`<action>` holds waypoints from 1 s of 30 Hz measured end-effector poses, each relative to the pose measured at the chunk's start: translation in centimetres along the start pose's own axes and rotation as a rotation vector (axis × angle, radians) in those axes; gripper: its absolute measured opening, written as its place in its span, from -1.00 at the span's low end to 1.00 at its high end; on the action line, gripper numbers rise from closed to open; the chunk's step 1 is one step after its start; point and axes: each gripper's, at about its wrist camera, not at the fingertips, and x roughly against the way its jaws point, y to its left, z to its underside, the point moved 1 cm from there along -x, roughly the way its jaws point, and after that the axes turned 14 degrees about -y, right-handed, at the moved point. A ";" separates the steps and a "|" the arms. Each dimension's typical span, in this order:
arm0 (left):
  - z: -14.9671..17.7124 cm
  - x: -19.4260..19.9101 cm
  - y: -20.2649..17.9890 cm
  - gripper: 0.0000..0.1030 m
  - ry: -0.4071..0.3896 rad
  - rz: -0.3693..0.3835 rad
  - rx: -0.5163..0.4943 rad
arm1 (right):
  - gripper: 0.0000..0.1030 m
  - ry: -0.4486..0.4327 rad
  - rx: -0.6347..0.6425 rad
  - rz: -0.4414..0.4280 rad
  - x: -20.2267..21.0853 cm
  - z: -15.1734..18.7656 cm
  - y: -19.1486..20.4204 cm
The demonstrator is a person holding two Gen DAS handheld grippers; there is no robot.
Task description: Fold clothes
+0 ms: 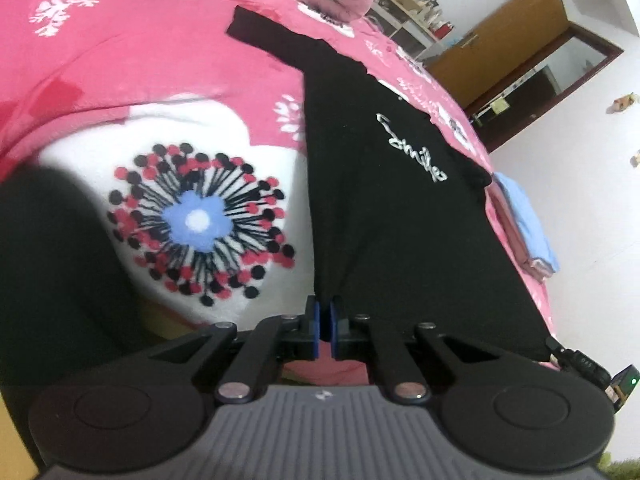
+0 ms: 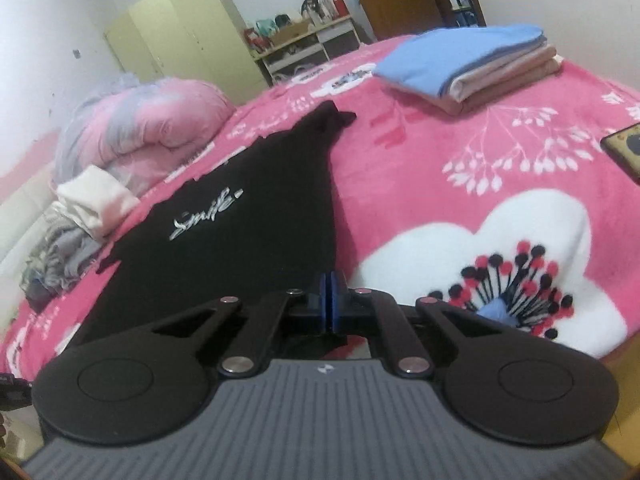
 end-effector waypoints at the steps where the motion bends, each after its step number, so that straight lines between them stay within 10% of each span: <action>1: -0.1 0.0 0.1 -0.90 0.003 0.004 0.009 | -0.98 0.008 -0.011 0.003 -0.1 0.0 -0.3; 16: -0.4 -0.9 1.0 -0.90 0.044 0.041 0.077 | -0.99 -0.005 -0.041 -0.029 0.8 -1.9 -0.5; 22: 1.7 -3.8 2.7 -0.87 0.137 -0.014 0.080 | -0.98 0.129 -0.027 0.065 -1.9 1.4 -2.8; 30: 1.3 -3.1 3.8 -0.18 0.134 -0.045 0.055 | -0.63 0.112 -0.045 0.114 -1.0 1.9 -3.3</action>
